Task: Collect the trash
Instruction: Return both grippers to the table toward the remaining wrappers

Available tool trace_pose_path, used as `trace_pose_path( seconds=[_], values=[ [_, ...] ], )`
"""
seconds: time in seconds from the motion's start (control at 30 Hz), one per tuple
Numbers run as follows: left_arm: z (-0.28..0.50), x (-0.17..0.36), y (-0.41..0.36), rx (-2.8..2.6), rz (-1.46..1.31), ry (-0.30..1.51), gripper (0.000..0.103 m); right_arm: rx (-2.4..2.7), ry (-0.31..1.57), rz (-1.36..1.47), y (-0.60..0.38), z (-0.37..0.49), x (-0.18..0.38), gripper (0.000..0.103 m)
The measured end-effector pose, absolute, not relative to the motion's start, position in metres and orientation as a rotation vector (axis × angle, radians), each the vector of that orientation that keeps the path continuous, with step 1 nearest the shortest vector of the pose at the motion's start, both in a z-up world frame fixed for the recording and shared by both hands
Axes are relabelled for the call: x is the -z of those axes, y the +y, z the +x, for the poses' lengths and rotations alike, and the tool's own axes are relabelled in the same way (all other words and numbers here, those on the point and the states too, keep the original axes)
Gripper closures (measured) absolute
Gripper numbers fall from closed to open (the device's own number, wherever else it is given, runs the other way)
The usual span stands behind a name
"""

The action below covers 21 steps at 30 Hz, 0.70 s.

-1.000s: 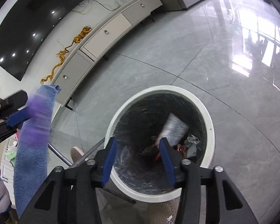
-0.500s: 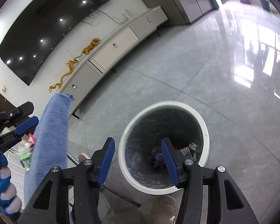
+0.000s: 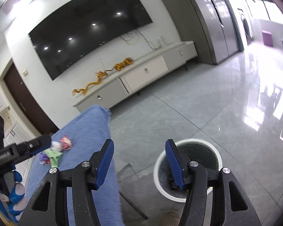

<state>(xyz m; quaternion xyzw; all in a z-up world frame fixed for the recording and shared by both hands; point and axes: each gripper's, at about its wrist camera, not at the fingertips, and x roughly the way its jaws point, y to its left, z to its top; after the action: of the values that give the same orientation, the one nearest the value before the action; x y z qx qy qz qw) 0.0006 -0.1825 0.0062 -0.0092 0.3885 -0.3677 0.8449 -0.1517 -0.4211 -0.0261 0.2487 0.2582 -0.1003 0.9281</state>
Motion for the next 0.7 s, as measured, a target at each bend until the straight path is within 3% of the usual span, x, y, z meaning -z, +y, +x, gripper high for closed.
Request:
trace_pose_path(
  seconds=[0.4, 0.7],
  values=[
    [-0.001, -0.020, -0.045, 0.627, -0.164, 0.783, 0.048, 0.132, 0.513, 0.365, -0.346, -0.151, -0.022, 0.047],
    [-0.001, -0.015, 0.011, 0.546, -0.250, 0.761, 0.048, 0.098, 0.504, 0.298, -0.317, -0.153, -0.035, 0.044]
  ],
)
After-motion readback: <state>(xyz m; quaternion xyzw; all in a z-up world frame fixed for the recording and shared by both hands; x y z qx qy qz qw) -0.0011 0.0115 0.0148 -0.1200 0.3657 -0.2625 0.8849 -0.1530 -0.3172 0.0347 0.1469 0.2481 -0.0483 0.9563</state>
